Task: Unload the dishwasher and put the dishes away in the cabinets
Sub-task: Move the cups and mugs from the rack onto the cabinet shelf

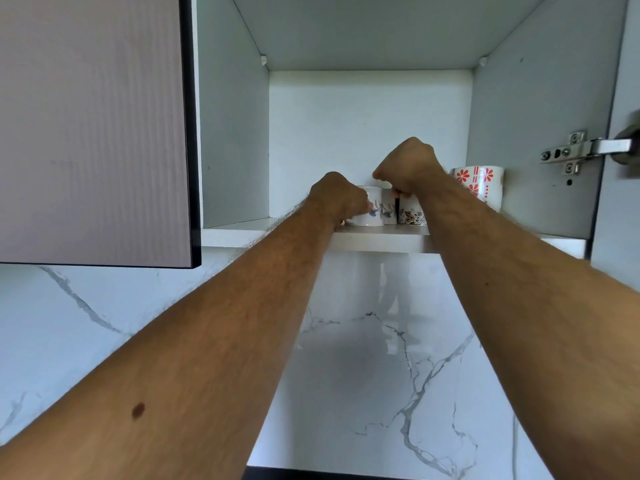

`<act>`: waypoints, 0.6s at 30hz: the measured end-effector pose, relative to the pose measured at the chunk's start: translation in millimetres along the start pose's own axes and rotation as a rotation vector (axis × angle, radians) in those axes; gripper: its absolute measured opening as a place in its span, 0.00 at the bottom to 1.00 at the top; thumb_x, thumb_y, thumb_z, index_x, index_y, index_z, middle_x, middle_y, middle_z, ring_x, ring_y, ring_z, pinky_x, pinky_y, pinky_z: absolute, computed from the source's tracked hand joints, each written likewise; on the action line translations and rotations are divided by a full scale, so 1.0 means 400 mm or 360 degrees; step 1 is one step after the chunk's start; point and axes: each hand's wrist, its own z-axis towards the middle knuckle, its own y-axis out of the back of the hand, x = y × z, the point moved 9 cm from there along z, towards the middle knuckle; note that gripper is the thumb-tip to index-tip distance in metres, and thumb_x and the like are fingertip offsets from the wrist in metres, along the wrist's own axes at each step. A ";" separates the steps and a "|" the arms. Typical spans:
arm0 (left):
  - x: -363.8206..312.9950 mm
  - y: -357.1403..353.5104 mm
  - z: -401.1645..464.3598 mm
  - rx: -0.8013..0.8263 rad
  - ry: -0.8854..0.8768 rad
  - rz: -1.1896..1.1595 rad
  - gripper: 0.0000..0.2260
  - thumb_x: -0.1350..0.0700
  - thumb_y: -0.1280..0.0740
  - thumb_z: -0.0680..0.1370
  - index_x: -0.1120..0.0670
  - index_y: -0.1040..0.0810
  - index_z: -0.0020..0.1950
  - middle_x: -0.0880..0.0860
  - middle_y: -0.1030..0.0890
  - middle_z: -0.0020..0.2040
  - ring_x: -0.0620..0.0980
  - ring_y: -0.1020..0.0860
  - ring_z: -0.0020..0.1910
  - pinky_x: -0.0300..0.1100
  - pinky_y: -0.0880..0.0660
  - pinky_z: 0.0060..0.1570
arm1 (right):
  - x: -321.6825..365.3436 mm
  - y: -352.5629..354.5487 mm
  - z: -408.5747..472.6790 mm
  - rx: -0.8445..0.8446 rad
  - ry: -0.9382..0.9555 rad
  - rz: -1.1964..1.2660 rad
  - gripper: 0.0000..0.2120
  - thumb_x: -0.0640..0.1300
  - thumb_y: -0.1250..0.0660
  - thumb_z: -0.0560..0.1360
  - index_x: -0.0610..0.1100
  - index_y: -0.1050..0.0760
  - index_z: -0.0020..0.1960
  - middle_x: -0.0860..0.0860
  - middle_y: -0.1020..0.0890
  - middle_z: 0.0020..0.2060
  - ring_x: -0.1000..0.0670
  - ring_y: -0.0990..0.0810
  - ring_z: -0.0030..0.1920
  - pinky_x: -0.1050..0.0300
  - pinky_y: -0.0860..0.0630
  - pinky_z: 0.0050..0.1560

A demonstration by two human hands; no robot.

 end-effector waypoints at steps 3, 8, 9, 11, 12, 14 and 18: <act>-0.007 0.008 -0.001 -0.0034 -0.0057 0.0059 0.13 0.51 0.29 0.75 0.62 0.23 0.43 0.62 0.18 0.51 0.58 0.18 0.51 0.37 0.32 0.36 | 0.028 0.004 -0.012 -0.0019 0.0165 0.0110 0.11 0.44 0.32 0.73 0.34 0.18 0.44 0.46 0.17 0.30 0.55 0.25 0.19 0.62 0.26 0.30; -0.011 0.001 0.016 -0.0017 -0.0157 0.0157 0.08 0.56 0.34 0.76 0.59 0.27 0.39 0.62 0.19 0.55 0.52 0.24 0.34 0.38 0.34 0.28 | 0.030 -0.005 -0.035 0.0069 0.0276 0.0249 0.13 0.52 0.31 0.68 0.43 0.16 0.39 0.51 0.14 0.40 0.48 0.17 0.40 0.49 0.18 0.48; -0.014 -0.001 0.014 -0.0005 -0.0171 0.0139 0.08 0.56 0.33 0.77 0.60 0.23 0.45 0.62 0.19 0.56 0.55 0.20 0.41 0.39 0.29 0.33 | 0.028 -0.003 -0.037 0.0080 0.0278 0.0203 0.16 0.55 0.31 0.68 0.42 0.17 0.39 0.49 0.14 0.40 0.48 0.17 0.42 0.48 0.17 0.48; -0.012 -0.007 0.013 0.0013 -0.0158 0.0097 0.12 0.54 0.31 0.77 0.61 0.21 0.57 0.60 0.20 0.59 0.58 0.20 0.55 0.45 0.23 0.48 | 0.031 -0.002 -0.045 0.0095 0.0309 0.0076 0.18 0.56 0.30 0.67 0.40 0.17 0.41 0.46 0.15 0.40 0.46 0.19 0.40 0.49 0.18 0.47; -0.014 -0.009 0.012 0.0020 -0.0165 0.0090 0.12 0.54 0.30 0.76 0.59 0.21 0.55 0.59 0.19 0.58 0.57 0.20 0.55 0.46 0.23 0.52 | 0.034 0.000 -0.049 0.0095 0.0348 0.0007 0.17 0.55 0.30 0.68 0.41 0.17 0.42 0.46 0.16 0.40 0.47 0.19 0.41 0.49 0.18 0.47; -0.012 -0.009 0.013 0.0009 -0.0176 0.0074 0.10 0.53 0.28 0.74 0.58 0.24 0.42 0.61 0.18 0.51 0.57 0.20 0.47 0.43 0.26 0.45 | 0.041 -0.004 -0.060 0.0109 0.0431 -0.0103 0.12 0.53 0.29 0.68 0.44 0.16 0.43 0.48 0.16 0.42 0.47 0.19 0.45 0.50 0.18 0.50; 0.005 -0.010 0.023 0.0009 -0.0120 -0.0013 0.18 0.52 0.26 0.72 0.56 0.32 0.33 0.57 0.25 0.38 0.54 0.26 0.36 0.41 0.32 0.39 | 0.038 -0.004 -0.072 0.0107 0.0466 -0.0100 0.09 0.50 0.28 0.69 0.46 0.17 0.45 0.49 0.17 0.44 0.48 0.20 0.48 0.53 0.20 0.50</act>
